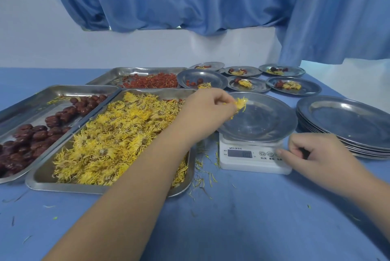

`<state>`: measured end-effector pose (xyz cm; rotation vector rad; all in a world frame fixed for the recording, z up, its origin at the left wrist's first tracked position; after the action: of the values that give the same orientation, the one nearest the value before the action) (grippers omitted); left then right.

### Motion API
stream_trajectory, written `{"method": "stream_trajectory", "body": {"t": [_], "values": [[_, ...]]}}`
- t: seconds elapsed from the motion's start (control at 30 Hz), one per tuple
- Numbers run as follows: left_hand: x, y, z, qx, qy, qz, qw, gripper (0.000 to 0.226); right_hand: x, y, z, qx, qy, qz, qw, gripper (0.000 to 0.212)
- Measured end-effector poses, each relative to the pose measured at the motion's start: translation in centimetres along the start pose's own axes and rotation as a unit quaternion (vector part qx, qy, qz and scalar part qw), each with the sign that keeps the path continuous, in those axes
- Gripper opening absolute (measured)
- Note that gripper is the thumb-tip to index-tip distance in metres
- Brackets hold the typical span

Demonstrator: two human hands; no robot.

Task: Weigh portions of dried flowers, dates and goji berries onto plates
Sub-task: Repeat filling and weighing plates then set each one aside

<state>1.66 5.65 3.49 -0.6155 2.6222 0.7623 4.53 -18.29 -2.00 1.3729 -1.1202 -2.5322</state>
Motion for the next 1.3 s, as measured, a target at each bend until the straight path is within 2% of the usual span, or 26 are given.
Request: {"method": "stream_trajectory", "body": {"t": [0.1, 0.17, 0.23, 0.3, 0.4, 0.5, 0.7, 0.8, 0.93, 1.0, 1.1, 1.2, 1.3], "values": [[-1.7, -1.3, 0.0, -0.027, -0.013, -0.002, 1.000, 0.014, -0.1, -0.2, 0.0, 0.016, 0.013, -0.005, 1.000, 0.052], [-2.6, -2.2, 0.6, -0.097, -0.021, 0.025, 0.995, 0.021, 0.0, -0.3, 0.2, 0.025, 0.026, -0.007, 0.999, 0.053], [-3.1, -2.7, 1.3, -0.200, -0.042, 0.054, 0.977, 0.037, 0.1, -0.3, 0.6, 0.034, 0.039, -0.009, 0.999, 0.054], [-3.5, -2.5, 2.0, -0.217, -0.048, 0.039, 0.974, 0.045, 0.2, -0.4, 0.9, 0.041, 0.053, -0.009, 0.998, 0.057], [-3.6, -1.1, 2.9, -0.147, -0.025, 0.000, 0.989, 0.028, 0.2, -0.5, 1.6, 0.060, 0.073, -0.007, 0.995, 0.055], [-3.4, 1.0, 3.9, -0.132, -0.021, -0.021, 0.991, 0.015, 0.1, -0.9, 2.8, 0.065, 0.086, -0.012, 0.994, 0.052], [-3.6, 7.2, 6.7, -0.189, -0.024, -0.079, 0.979, 0.013, -0.7, -2.2, 5.7, 0.021, 0.125, -0.018, 0.992, 0.049], [-3.8, 11.4, 8.9, -0.224, 0.001, -0.106, 0.969, 0.013, -1.3, -3.1, 6.8, -0.002, 0.117, -0.025, 0.993, 0.051], [-4.1, 17.6, 12.5, -0.348, 0.034, -0.112, 0.930, 0.024, -1.2, -4.1, 7.1, 0.006, 0.109, -0.021, 0.994, 0.051], [-4.3, 20.8, 14.5, -0.424, 0.075, -0.118, 0.895, 0.030, -1.1, -4.1, 6.8, 0.010, 0.111, -0.023, 0.993, 0.050], [-3.8, 24.6, 17.2, -0.525, 0.140, -0.091, 0.835, 0.028, -1.0, -3.9, 6.6, 0.003, 0.106, -0.026, 0.994, 0.045], [-2.9, 25.3, 18.6, -0.547, 0.142, -0.027, 0.824, 0.034, -1.1, -3.8, 6.4, -0.014, 0.094, -0.032, 0.995, 0.048], [-2.7, 25.1, 19.0, -0.534, 0.154, -0.011, 0.832, 0.040, -1.0, -3.9, 6.7, -0.017, 0.102, -0.021, 0.994, 0.047]]}}
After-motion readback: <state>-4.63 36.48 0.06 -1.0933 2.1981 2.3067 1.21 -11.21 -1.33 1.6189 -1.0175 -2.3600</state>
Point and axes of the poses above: each hand's wrist, its own x-axis away from the middle knuckle, its own y-axis out of the back of the hand, z = x × y, the point moved 2 cm from there along -x, towards the middle knuckle, and after that the axes turned 14 degrees about -z, right-handed, at the moved point
